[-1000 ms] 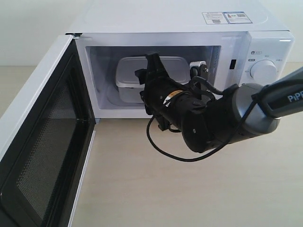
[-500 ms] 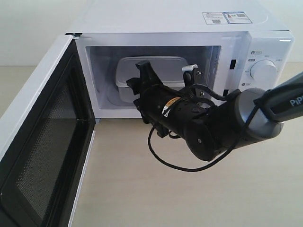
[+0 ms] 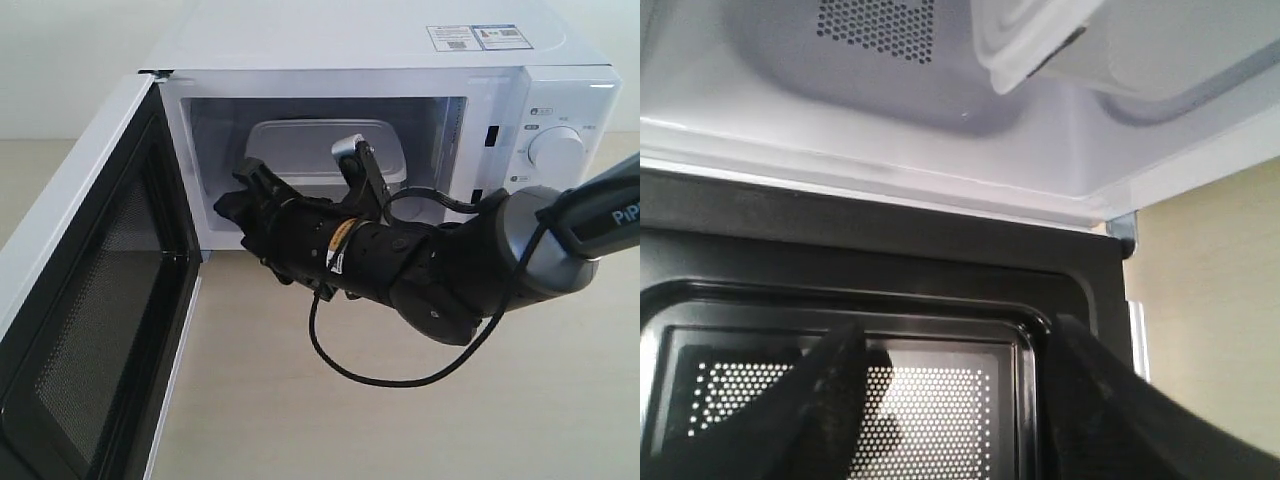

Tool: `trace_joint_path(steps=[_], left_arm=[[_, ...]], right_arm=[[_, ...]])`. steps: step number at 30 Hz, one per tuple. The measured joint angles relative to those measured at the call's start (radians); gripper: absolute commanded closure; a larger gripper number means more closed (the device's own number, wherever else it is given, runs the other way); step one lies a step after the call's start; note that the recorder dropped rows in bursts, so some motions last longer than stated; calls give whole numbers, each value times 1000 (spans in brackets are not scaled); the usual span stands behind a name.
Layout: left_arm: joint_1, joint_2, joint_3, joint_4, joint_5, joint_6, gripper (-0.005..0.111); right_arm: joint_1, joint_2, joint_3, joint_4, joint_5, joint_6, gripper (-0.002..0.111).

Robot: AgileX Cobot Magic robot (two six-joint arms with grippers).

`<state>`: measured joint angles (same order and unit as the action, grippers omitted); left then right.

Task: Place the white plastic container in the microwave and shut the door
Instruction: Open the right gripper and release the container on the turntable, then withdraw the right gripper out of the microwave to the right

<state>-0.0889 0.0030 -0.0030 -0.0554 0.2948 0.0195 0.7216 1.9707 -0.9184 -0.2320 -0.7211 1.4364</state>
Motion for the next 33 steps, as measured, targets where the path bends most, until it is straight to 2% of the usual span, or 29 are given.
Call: trace_joint_path(steps=[5,7,11,12,16,20,22,25,33], left_arm=[[0,0,0,0,0,0,102],[0,0,0,0,0,0,102],[0,0,0,0,0,0,102],[0,0,0,0,0,0,102],[0,0,0,0,0,0,102],[0,0,0,0,0,0,102],[0,0,0,0,0,0,102],[0,0,0,0,0,0,102],[0,0,0,0,0,0,102]], right_arm=[[0,-69,69,22,6,-55,59],[0,-117,113,29,23,-138,69],[0,-213,174,20,100,-364,104],[0,-237,183,12,125,-441,108],[0,-303,191,60,239,-851,108],[0,-308,191,431,264,-1314,108],[0,-293,191,619,229,-1452,108],[0,-260,191,711,156,-1533,108],[0,-123,171,703,76,-1550,108]])
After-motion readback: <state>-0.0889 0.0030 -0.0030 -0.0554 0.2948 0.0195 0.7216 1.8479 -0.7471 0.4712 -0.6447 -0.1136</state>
